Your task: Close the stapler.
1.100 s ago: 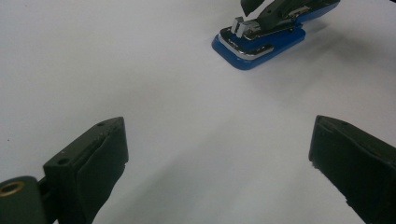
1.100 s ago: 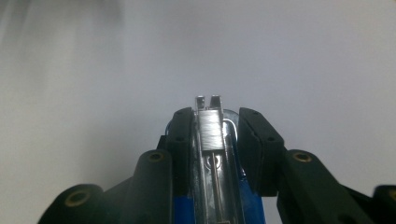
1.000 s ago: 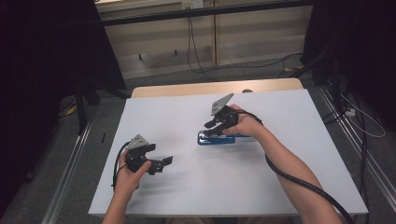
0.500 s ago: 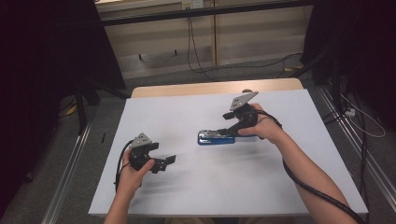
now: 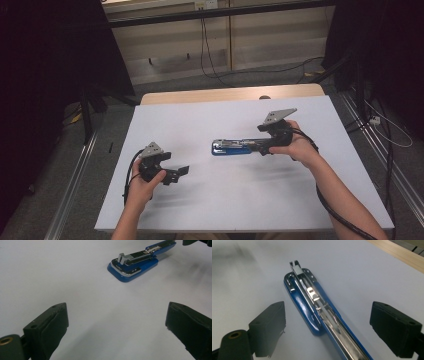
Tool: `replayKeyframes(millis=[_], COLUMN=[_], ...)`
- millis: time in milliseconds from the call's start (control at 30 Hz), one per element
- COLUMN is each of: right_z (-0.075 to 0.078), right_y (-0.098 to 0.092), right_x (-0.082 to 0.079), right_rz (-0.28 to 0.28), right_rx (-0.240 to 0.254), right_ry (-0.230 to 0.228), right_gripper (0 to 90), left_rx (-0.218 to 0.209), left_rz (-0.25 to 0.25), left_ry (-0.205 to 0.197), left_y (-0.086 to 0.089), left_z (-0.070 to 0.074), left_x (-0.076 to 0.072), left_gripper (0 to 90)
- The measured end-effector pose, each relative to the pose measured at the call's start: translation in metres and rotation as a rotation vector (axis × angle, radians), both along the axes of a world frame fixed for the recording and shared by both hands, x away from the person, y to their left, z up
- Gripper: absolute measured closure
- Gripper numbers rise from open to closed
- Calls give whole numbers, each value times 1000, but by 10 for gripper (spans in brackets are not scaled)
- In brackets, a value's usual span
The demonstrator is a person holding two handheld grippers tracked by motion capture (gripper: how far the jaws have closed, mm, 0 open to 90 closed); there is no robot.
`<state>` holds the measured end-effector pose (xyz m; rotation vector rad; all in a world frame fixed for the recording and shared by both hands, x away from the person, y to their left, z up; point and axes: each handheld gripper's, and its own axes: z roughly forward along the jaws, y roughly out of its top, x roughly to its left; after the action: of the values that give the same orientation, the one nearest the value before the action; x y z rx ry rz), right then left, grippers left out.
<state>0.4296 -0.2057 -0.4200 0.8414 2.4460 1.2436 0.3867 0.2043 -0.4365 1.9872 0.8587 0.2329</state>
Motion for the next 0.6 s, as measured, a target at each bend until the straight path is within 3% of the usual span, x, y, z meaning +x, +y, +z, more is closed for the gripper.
replayKeyframes(millis=[67,367,500,600], right_z=[-1,-3,-4,-4], right_y=[-5,-26,-34,-39], right_x=[-6,-29,-36,-40], right_rz=[-23,-112,-139,-165], right_rx=[-19,28,9,33], right_ry=[-13,-31,-36,-35], right_gripper=[127,127,127,127], left_rx=[1,-7,-20,-28], left_rz=[-2,0,6,-13], left_ry=[-3,-7,-4,-8], left_y=[-1,-8,-13,-19], left_z=[0,0,0,1], left_x=[0,3,4,4], left_gripper=[48,48,49,49])
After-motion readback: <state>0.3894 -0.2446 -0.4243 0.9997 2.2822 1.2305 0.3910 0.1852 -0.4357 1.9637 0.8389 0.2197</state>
